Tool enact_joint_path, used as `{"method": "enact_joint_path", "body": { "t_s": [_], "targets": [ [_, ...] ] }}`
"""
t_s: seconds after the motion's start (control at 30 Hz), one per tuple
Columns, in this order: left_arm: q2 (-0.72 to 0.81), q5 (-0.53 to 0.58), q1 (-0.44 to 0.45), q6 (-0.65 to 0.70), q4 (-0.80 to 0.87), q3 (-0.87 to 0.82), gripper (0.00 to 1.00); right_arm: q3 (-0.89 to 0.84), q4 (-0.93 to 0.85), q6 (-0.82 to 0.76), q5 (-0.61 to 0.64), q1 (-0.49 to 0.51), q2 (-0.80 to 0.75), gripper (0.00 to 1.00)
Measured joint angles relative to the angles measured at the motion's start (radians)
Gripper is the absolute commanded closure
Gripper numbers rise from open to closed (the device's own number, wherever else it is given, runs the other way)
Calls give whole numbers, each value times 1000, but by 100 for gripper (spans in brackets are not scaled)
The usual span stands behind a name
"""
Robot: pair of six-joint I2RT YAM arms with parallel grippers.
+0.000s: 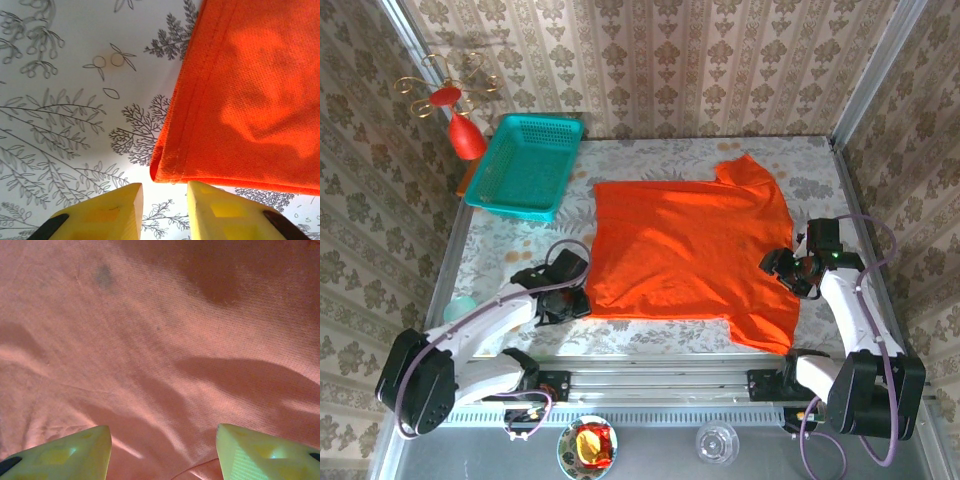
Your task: Fold the inside-out t-shirt
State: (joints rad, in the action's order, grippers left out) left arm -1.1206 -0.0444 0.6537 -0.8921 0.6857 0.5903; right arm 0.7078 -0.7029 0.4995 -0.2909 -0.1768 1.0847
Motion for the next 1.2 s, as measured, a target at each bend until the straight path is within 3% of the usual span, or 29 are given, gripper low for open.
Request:
{"method": "enact_joint_path", "body": {
  "t_s": [0.73, 1.0, 1.2],
  "targets": [
    [-118, 36, 33, -51, -39, -2, 70, 1, -56, 4, 51, 21, -56, 41],
    [-158, 23, 34, -51, -47, -2, 73, 15, -93, 34, 84, 27, -84, 40],
    [-159, 26, 34, -49, -42, -1, 84, 15, -143, 121, 138, 44, -119, 39]
  ]
}}
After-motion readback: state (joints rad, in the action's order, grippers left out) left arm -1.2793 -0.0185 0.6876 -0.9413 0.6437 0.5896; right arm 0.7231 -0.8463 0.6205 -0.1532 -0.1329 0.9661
